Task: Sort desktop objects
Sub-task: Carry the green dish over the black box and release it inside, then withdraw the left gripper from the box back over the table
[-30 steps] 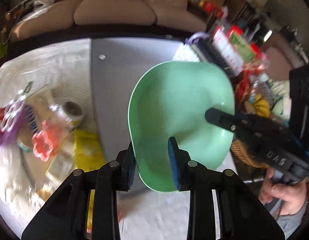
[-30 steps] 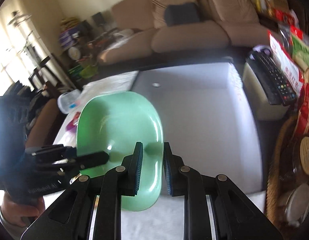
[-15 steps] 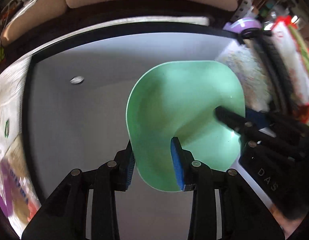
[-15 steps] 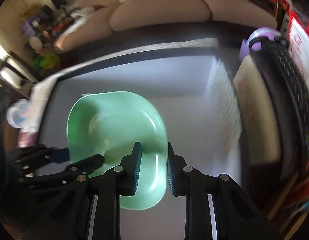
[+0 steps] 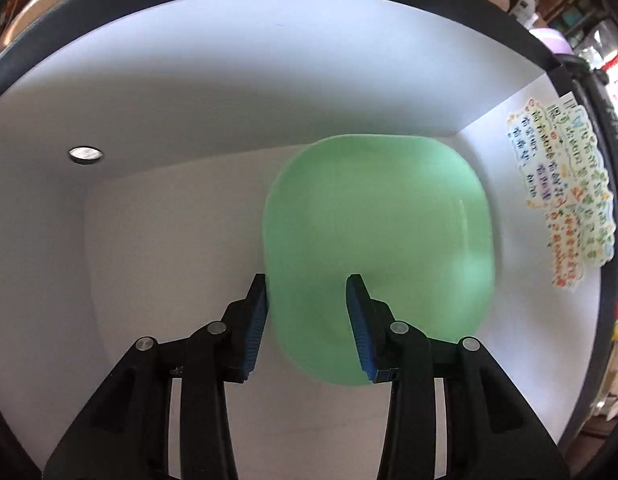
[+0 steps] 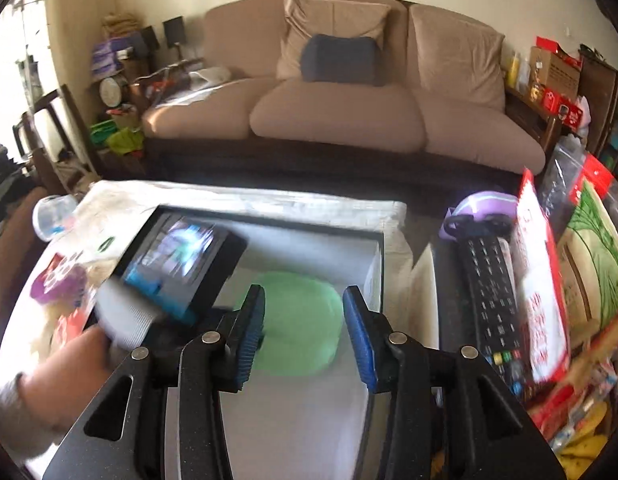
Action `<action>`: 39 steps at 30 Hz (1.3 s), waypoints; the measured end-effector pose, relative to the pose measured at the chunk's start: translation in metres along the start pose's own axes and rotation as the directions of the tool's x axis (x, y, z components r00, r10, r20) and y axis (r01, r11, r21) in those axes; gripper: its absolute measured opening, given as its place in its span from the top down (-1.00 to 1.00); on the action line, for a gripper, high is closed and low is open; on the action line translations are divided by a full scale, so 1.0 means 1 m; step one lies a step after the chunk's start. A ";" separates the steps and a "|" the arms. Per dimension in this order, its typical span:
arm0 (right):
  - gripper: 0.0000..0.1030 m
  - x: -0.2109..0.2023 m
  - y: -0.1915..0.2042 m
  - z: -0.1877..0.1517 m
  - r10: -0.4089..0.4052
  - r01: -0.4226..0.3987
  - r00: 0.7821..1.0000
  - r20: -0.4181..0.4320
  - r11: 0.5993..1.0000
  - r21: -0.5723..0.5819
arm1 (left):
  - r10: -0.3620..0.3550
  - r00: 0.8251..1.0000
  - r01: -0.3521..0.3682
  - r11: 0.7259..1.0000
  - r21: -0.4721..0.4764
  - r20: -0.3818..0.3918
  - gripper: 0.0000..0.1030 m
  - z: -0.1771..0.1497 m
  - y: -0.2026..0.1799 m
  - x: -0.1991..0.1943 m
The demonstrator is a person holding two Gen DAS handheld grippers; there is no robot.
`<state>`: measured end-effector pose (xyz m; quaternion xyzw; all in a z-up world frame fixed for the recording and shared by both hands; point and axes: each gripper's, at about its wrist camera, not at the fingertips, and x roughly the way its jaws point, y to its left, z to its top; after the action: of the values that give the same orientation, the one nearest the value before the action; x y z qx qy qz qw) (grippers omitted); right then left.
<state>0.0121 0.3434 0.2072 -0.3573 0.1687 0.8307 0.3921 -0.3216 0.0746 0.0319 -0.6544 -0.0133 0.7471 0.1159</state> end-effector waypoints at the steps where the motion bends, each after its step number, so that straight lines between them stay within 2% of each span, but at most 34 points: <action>1: 0.18 -0.010 -0.001 -0.008 0.005 -0.005 1.000 0.000 1.000 0.002 | 0.001 1.000 -0.001 1.000 -0.011 0.001 0.29 -0.001 -0.002 0.001; 6: 0.18 -0.022 -0.015 -0.028 0.002 -0.002 1.000 -0.012 1.000 0.003 | -0.015 1.000 0.016 0.998 -0.060 0.014 0.27 -0.003 -0.015 0.005; 9: 0.18 -0.023 -0.022 -0.035 0.000 0.000 1.000 -0.016 1.000 0.027 | -0.005 1.000 0.009 0.993 -0.117 0.030 0.03 -0.008 -0.019 0.007; 11: 0.18 -0.025 -0.026 -0.036 -0.009 0.009 1.000 -0.006 0.999 0.035 | -0.014 0.999 0.021 0.985 -0.173 0.042 -0.01 -0.015 -0.015 0.007; 13: 0.18 -0.026 -0.028 -0.039 -0.005 0.005 1.000 -0.004 0.999 0.047 | -0.053 0.998 0.060 0.975 -0.212 0.038 -0.01 -0.023 -0.008 0.006; 15: 0.17 -0.025 -0.025 -0.040 0.013 -0.013 1.000 -0.006 0.999 0.046 | -0.080 0.997 0.083 0.979 -0.186 0.019 -0.01 -0.033 -0.001 -0.002; 19: 0.17 -0.019 -0.008 -0.039 0.090 -0.089 0.994 -0.061 0.996 0.012 | -0.057 0.994 0.065 0.995 -0.078 0.098 -0.06 -0.060 0.018 -0.054; 21: 0.20 -0.007 0.003 -0.038 0.169 -0.166 0.977 -0.131 0.985 0.039 | -0.029 0.988 0.030 1.000 -0.004 0.154 -0.05 -0.087 0.030 -0.089; 23: 0.22 0.009 0.012 -0.037 0.205 -0.194 0.959 -0.197 0.978 0.073 | -0.017 0.982 0.009 0.999 0.049 0.186 -0.08 -0.100 0.045 -0.130; 24: 0.22 0.016 0.014 -0.037 0.209 -0.193 0.952 -0.225 0.977 0.090 | -0.015 0.980 0.001 0.998 0.067 0.199 -0.17 -0.091 0.057 -0.152; 26: 0.22 0.042 0.022 -0.037 0.210 -0.176 0.925 -0.316 0.975 0.133 | -0.009 0.971 -0.015 0.995 0.098 0.238 -0.37 -0.106 0.068 -0.168; 27: 0.22 0.053 0.026 -0.038 0.184 -0.146 0.916 -0.356 0.981 0.130 | 0.007 0.966 -0.034 0.994 0.101 0.258 -0.53 -0.120 0.073 -0.175; 28: 0.21 0.063 0.030 -0.039 0.153 -0.112 0.907 -0.392 0.986 0.126 | 0.017 0.962 -0.047 0.994 0.104 0.271 -0.61 -0.126 0.083 -0.189; 30: 0.21 0.088 0.037 -0.043 0.096 -0.047 0.878 -0.469 0.992 0.115 | 0.015 0.962 -0.046 0.993 0.107 0.274 -0.67 -0.120 0.076 -0.181; 36: 0.21 0.150 0.034 -0.055 0.030 0.088 0.790 -0.612 0.983 0.163 | -0.028 0.965 -0.001 0.994 0.110 0.261 -0.68 -0.130 0.075 -0.160; 39: 0.21 0.168 0.023 -0.051 0.008 0.148 0.780 -0.626 0.969 0.197 | -0.043 0.964 0.015 0.994 0.109 0.264 -0.68 -0.127 0.076 -0.153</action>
<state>-0.0555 0.3890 0.0501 -0.5680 0.3721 0.6253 0.3847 -0.1911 -0.0455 0.1498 -0.5410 0.0013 0.8260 0.1584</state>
